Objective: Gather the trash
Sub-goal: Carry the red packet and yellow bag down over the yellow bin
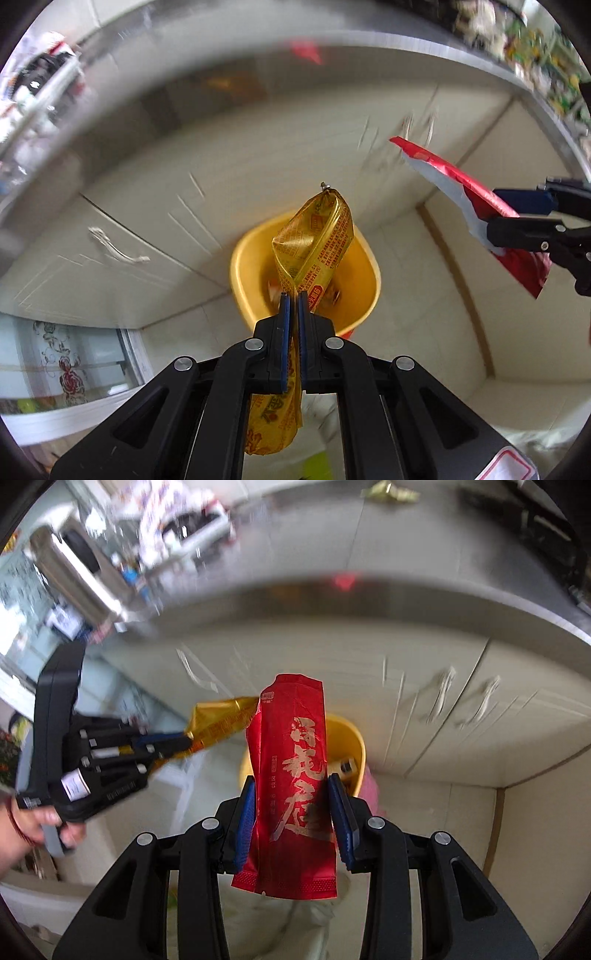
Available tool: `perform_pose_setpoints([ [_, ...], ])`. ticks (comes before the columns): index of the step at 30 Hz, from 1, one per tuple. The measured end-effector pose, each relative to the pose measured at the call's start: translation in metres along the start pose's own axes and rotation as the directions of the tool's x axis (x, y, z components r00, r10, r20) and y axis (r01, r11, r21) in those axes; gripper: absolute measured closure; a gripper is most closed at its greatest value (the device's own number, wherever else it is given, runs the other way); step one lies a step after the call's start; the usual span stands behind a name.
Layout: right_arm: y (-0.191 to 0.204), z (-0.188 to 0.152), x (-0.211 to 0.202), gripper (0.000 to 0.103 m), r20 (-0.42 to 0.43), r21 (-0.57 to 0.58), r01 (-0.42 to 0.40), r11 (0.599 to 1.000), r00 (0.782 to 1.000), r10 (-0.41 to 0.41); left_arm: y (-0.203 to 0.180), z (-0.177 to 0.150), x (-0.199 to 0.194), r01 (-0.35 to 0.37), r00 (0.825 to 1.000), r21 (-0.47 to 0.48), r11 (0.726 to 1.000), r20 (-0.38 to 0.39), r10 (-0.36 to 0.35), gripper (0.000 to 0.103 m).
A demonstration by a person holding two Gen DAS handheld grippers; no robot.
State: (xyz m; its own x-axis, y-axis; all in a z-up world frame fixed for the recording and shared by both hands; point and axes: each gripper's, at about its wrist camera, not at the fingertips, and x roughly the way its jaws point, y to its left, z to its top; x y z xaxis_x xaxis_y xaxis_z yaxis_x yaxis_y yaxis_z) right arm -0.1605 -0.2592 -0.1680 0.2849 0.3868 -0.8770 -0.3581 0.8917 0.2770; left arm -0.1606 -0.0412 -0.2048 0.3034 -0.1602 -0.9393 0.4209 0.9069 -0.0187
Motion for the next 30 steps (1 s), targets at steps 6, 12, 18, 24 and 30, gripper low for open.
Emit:
perform_pose_setpoints([
  [6,-0.012,-0.007,0.080,0.063,-0.168,-0.037,0.016,0.999,0.985,-0.022,0.016,-0.007,0.080,0.012,0.989,0.054,0.998,-0.148,-0.004,0.098],
  [12,-0.018,-0.010,0.148,0.063,-0.270,-0.040,0.008,0.999,0.963,-0.018,0.023,-0.015,0.136,0.031,0.971,0.086,0.996,-0.239,-0.009,0.098],
  [18,-0.027,-0.012,0.194,0.063,-0.321,-0.021,0.009,1.000,0.947,-0.015,0.024,-0.012,0.169,0.042,0.961,0.090,0.995,-0.276,-0.015,0.098],
  [24,-0.032,-0.010,0.219,0.062,-0.334,-0.001,0.010,1.000,0.943,-0.010,0.026,-0.009,0.191,0.052,0.956,0.091,0.995,-0.291,-0.023,0.096],
  [30,-0.035,-0.002,0.233,0.061,-0.333,0.022,-0.002,1.000,0.943,0.009,0.025,-0.008,0.203,0.069,0.952,0.089,0.994,-0.302,-0.039,0.096],
])
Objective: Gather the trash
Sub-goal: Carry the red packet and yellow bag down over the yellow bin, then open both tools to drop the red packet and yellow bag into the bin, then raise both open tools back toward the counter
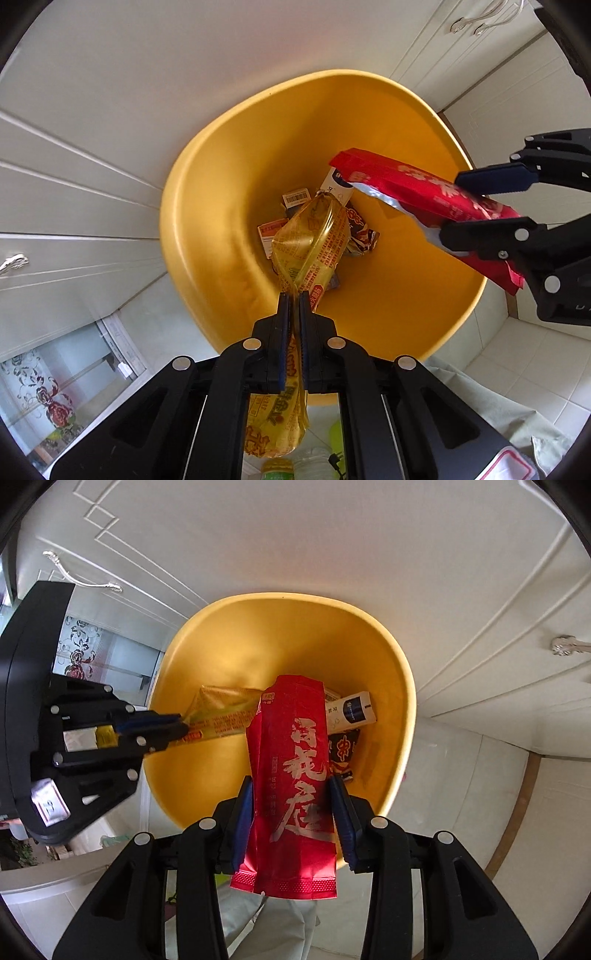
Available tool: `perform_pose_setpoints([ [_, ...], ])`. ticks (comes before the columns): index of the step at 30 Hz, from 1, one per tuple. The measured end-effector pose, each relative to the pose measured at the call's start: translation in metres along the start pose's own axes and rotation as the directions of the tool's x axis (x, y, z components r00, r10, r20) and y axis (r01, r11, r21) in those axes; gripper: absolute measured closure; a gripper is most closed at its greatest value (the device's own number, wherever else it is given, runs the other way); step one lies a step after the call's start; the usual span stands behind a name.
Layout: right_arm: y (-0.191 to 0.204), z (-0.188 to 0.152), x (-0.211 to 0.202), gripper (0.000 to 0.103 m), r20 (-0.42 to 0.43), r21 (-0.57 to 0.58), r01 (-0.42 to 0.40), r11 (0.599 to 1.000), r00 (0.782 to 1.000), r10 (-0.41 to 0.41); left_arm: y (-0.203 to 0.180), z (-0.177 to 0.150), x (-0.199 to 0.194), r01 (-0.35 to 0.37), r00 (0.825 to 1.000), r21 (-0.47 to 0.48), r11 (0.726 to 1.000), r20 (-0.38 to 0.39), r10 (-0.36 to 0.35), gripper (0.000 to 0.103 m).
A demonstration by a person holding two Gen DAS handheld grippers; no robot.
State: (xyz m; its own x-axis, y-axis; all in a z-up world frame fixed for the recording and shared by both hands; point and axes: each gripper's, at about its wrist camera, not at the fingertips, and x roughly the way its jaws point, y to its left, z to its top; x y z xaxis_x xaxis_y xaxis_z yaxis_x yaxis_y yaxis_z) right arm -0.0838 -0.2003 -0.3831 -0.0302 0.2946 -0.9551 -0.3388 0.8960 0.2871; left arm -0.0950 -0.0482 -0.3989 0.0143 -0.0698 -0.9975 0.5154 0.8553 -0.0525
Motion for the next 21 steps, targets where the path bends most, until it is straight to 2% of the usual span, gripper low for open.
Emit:
perform_pose_setpoints([
  [2,-0.001,0.002,0.001,0.059,0.002,-0.002,-0.006,1.000,1.000,0.006,0.003,0.000,0.002,0.006,1.000,-0.002,1.000,0.000,-0.006,0.095],
  [4,-0.003,0.004,0.001,0.056,0.004,0.003,-0.012,1.000,1.000,0.012,0.005,0.000,0.003,0.007,1.000,-0.010,1.000,-0.001,-0.007,0.082],
  [6,-0.005,0.005,-0.001,0.052,0.011,0.015,-0.019,1.000,1.000,0.019,0.008,0.000,0.002,0.012,1.000,-0.023,1.000,0.009,-0.011,0.065],
  [10,-0.011,0.008,-0.007,0.047,0.026,0.030,-0.026,0.999,0.999,0.026,0.010,-0.001,0.001,0.016,1.000,-0.030,0.999,0.018,-0.015,0.059],
  [12,-0.014,0.008,-0.009,0.038,0.036,0.040,-0.038,0.998,0.999,0.036,0.009,-0.002,-0.001,0.009,1.000,-0.027,1.000,0.025,-0.008,0.048],
  [21,-0.013,0.005,-0.023,0.038,0.065,0.048,-0.047,0.998,0.997,0.043,0.005,-0.003,-0.007,0.008,0.999,-0.035,0.999,0.036,-0.007,0.044],
])
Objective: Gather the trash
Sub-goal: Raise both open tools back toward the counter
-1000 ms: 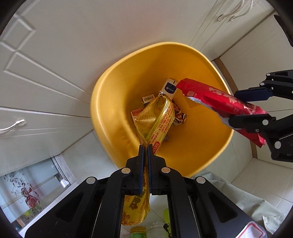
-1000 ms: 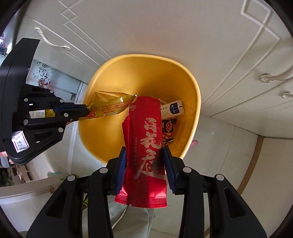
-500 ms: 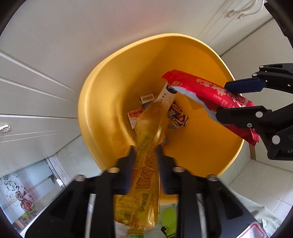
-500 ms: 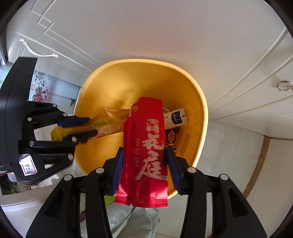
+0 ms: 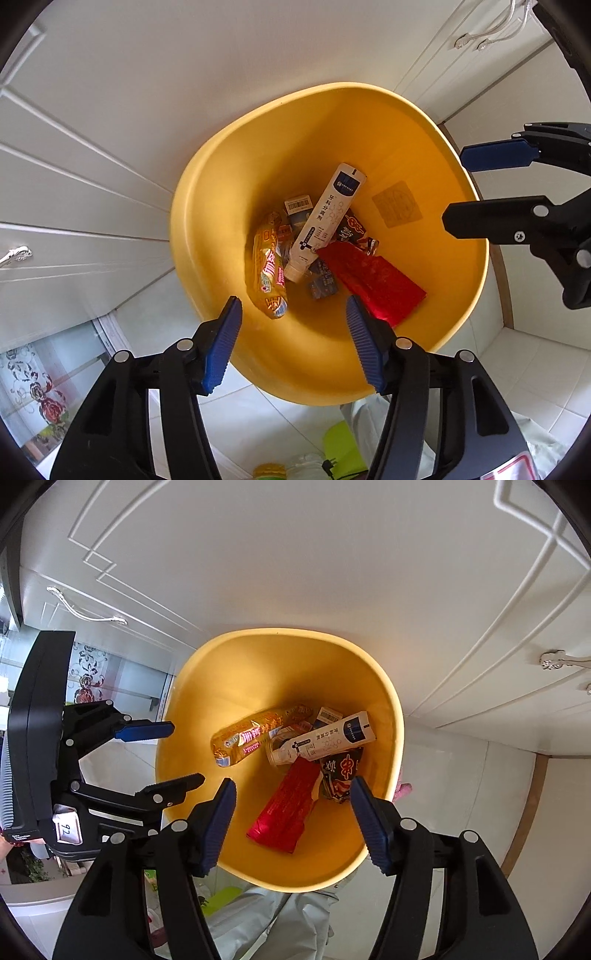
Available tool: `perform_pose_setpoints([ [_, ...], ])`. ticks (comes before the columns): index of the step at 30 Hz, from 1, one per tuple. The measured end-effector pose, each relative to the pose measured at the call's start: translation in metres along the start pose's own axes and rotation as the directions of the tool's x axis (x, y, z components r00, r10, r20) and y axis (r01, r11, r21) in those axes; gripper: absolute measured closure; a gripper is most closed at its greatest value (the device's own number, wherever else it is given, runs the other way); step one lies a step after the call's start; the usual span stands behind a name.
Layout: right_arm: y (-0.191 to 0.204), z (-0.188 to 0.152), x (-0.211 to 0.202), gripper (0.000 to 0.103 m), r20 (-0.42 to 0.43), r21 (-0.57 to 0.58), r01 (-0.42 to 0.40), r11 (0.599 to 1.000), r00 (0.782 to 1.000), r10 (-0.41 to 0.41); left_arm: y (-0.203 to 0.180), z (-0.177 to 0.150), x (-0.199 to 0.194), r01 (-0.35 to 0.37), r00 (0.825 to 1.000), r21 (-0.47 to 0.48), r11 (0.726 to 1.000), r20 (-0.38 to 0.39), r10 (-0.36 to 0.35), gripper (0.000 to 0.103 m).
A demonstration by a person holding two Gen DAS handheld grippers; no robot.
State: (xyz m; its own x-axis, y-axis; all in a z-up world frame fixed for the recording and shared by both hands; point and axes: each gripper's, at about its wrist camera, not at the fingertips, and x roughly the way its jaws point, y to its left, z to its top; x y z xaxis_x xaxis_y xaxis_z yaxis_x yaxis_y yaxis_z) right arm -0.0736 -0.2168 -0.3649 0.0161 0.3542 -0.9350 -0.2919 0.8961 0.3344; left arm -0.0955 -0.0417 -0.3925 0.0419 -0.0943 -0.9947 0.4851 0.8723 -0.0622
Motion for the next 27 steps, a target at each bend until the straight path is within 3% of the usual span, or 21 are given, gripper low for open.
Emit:
perform_pose_setpoints([
  [10,-0.004,-0.009,-0.016,0.038,0.014,0.031,0.015,0.999,1.000,-0.015,-0.002,-0.005,-0.015,-0.015,1.000,-0.012,1.000,0.013,0.015,0.044],
  [13,0.001,-0.016,-0.030,0.032,0.036,0.047,0.029,0.998,0.999,-0.031,-0.003,-0.012,-0.029,-0.021,0.999,-0.026,0.999,0.028,0.021,0.043],
  [16,0.009,-0.026,-0.050,0.030,0.064,0.068,0.055,0.996,0.996,-0.059,-0.006,-0.021,-0.051,-0.037,0.998,-0.052,0.998,0.058,0.040,0.033],
  [18,0.016,-0.035,-0.067,0.029,0.079,0.086,0.064,0.994,0.994,-0.071,-0.010,-0.028,-0.069,-0.056,0.994,-0.077,0.995,0.085,0.062,0.020],
  [27,0.054,-0.070,-0.142,0.026,0.164,0.140,0.177,0.974,0.966,-0.199,-0.031,-0.062,-0.157,-0.069,0.969,-0.176,0.982,0.224,0.108,0.007],
])
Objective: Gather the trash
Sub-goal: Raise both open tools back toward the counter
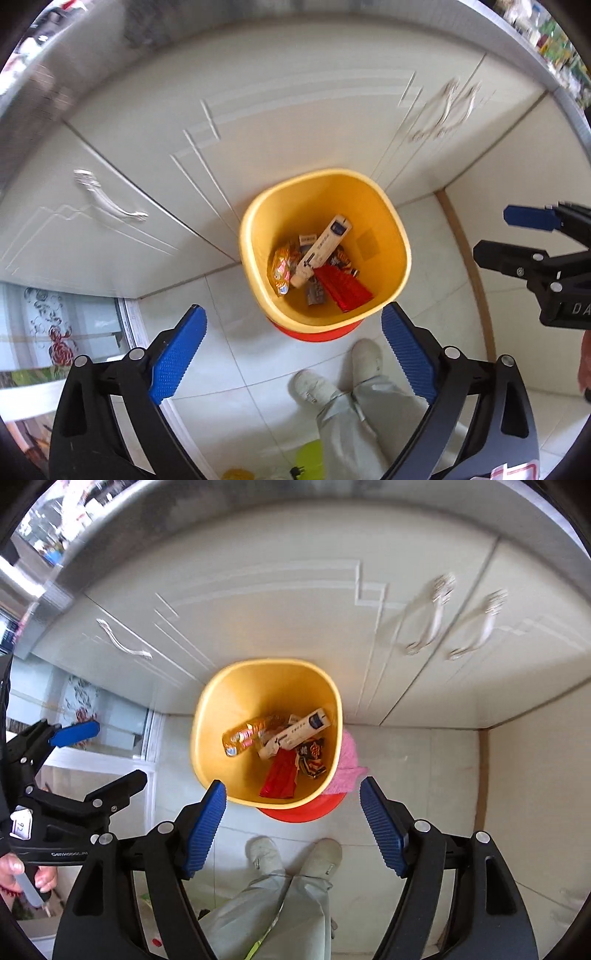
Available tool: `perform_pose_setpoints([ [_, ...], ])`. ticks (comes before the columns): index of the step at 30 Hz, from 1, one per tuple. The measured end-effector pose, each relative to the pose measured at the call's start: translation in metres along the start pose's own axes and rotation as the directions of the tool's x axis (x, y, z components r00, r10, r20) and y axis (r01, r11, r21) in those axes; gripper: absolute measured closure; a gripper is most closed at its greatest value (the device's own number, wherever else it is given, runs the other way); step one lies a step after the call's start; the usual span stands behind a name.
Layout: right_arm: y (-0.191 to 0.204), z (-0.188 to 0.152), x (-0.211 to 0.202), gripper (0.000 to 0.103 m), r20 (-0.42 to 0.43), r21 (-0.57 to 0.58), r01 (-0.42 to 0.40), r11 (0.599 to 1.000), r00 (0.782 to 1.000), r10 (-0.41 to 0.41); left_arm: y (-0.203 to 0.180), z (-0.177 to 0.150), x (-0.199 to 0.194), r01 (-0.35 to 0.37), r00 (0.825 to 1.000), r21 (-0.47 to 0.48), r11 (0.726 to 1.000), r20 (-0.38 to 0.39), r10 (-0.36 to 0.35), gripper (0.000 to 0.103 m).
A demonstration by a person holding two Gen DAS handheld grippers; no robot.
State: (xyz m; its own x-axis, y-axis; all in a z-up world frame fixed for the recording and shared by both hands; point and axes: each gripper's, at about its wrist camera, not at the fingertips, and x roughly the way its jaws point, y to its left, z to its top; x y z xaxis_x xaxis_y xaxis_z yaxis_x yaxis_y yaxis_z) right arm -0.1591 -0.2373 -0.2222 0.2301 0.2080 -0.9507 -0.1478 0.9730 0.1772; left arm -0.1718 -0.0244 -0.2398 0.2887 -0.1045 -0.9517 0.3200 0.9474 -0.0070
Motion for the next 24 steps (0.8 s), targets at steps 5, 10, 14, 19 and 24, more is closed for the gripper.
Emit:
perform_pose_setpoints([
  [5,0.008,-0.007,-0.059,0.019,0.137,0.014,0.080,0.997,0.987,-0.081,0.001,-0.002,-0.053,0.002,0.994,-0.047,0.999,0.107,0.003,0.005],
  [10,0.015,-0.009,-0.117,0.014,0.295,0.023,0.153,0.988,0.943,-0.153,0.010,0.005,-0.102,-0.014,0.975,-0.076,0.997,0.218,0.031,0.005],
  [14,0.022,-0.010,-0.161,0.012,0.449,0.036,0.195,0.980,0.873,-0.190,0.016,0.012,-0.133,-0.035,0.951,-0.084,0.996,0.303,0.059,0.005],
  [19,0.028,-0.008,-0.189,0.012,0.545,0.058,0.204,0.977,0.814,-0.202,0.023,0.020,-0.160,-0.038,0.921,-0.109,0.993,0.381,0.077,0.005],
  [24,0.030,0.003,-0.196,0.012,0.577,0.063,0.199,0.978,0.792,-0.198,0.026,0.028,-0.165,-0.029,0.916,-0.127,0.991,0.393,0.078,0.005],
])
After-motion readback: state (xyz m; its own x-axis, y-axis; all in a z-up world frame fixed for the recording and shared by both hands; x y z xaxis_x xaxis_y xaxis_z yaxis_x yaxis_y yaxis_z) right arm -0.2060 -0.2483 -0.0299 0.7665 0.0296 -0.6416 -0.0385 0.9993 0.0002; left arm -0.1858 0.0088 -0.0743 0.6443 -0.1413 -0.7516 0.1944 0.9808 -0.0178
